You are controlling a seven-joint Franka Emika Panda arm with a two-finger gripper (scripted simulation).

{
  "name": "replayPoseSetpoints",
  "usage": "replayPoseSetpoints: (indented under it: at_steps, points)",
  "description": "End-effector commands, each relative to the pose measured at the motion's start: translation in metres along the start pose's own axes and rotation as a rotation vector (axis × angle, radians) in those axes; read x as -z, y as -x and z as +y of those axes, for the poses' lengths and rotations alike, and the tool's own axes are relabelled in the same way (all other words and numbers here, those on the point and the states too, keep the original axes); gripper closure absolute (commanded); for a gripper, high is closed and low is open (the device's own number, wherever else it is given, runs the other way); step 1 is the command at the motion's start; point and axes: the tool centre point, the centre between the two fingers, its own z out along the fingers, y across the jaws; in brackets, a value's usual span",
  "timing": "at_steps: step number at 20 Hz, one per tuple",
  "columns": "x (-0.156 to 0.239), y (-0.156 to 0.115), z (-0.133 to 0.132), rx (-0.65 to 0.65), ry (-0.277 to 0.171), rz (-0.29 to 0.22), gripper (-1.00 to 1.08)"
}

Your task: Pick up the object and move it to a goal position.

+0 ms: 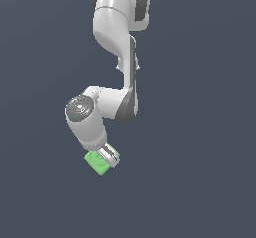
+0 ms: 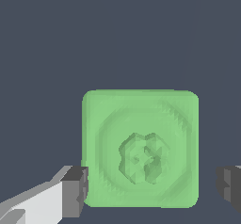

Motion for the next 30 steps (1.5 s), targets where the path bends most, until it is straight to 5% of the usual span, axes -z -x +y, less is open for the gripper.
replayPoseSetpoints:
  at_steps: [1,18,19,30]
  points:
    - [-0.001,0.000,0.000,0.000,0.000,0.000,-0.92]
    - [-0.050,-0.001,0.000,-0.004,0.000,0.001,-0.92]
    - [-0.050,-0.001,0.000,-0.004,0.000,0.001,1.08]
    - [-0.035,-0.009,-0.002,-0.007,-0.012,0.023,1.08]
